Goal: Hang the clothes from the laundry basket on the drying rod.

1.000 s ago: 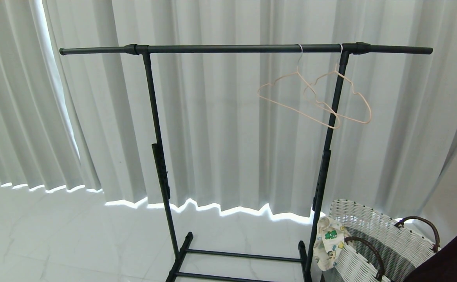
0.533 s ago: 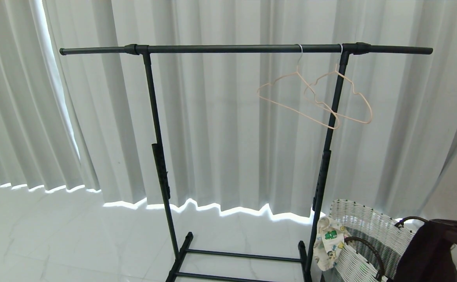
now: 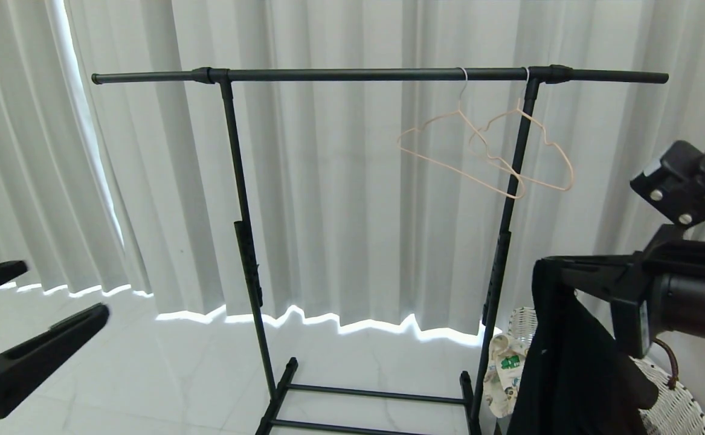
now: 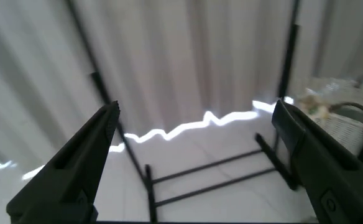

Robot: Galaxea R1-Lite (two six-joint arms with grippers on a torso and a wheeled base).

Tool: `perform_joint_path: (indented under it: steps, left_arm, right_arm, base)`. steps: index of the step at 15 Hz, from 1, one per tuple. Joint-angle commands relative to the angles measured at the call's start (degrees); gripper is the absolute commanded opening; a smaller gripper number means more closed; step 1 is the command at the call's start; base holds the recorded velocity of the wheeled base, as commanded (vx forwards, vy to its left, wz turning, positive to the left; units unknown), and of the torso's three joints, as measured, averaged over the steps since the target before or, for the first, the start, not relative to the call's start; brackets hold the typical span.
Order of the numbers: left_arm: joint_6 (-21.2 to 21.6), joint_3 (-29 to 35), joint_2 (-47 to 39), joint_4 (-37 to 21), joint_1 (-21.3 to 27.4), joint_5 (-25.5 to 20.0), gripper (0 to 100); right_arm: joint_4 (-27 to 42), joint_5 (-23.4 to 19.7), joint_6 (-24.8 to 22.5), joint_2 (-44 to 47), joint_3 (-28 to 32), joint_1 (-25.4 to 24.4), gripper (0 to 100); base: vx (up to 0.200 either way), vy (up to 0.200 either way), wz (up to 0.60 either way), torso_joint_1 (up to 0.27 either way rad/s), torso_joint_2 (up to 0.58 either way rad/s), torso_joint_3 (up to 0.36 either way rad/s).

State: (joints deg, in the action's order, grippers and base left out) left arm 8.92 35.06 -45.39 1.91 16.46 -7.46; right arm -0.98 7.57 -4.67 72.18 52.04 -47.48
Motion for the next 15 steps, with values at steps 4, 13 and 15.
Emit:
perform_joint_path:
  steps: [4,13,15]
  left_arm:
    - [-14.72,11.08,-23.87,1.87,30.56,-0.01,100]
    - [-19.47,21.98,-46.55,4.41,37.68,-0.10,100]
    - [-19.47,22.33,-49.89,4.50,36.72,-0.10,100]
  right_arm:
    - [-3.51,-0.01,2.38,7.62,6.67,-6.31,0]
    - [-3.86,0.08,2.56,6.83,6.76,-8.94,0]
    - [-3.86,-0.01,2.56,6.75,6.76,-9.12,0]
  base:
    - [0.000,0.000,0.00,0.000,0.00,0.000]
    - [0.000,0.000,0.00,0.000,0.00,0.000]
    - [0.000,0.000,0.00,0.000,0.00,0.000]
